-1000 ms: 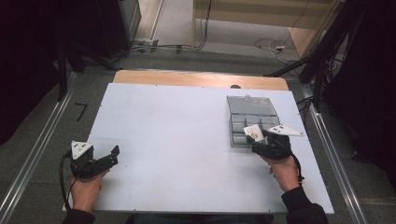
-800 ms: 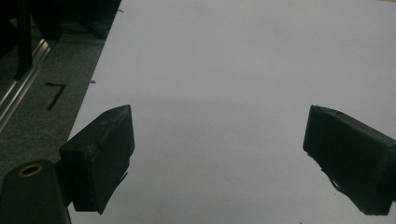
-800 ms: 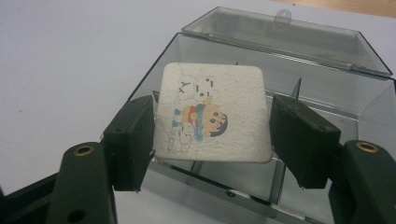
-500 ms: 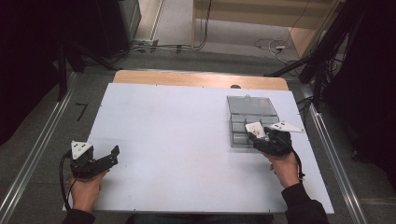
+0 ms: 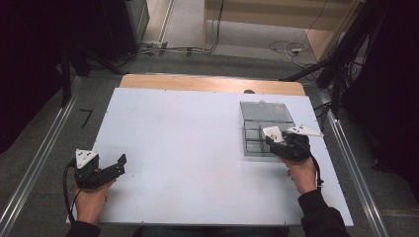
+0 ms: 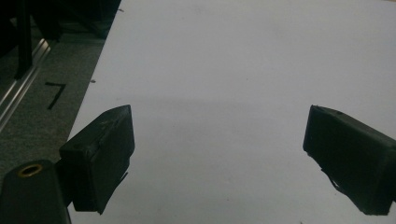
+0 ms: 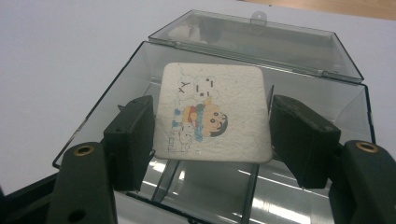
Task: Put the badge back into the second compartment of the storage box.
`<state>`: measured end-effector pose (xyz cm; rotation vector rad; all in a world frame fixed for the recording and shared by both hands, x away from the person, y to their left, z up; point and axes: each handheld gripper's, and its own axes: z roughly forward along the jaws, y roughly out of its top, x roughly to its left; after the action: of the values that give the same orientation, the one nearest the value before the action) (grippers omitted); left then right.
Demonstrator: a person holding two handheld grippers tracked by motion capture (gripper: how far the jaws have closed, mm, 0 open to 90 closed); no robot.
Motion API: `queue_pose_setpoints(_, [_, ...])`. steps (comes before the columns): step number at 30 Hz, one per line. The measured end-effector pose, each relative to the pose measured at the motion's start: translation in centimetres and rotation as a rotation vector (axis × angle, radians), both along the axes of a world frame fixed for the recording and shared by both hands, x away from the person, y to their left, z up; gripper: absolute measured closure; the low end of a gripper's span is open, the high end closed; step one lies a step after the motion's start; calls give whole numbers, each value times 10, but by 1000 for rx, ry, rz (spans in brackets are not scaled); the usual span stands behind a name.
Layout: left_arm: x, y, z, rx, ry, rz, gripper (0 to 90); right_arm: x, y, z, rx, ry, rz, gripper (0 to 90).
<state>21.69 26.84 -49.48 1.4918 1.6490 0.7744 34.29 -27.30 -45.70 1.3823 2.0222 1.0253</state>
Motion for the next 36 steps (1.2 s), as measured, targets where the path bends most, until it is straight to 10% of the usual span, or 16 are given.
queue_pose_setpoints(36, [-1,0,0,-1,6,4,92,30,3,-16,-84,47,-50,311])
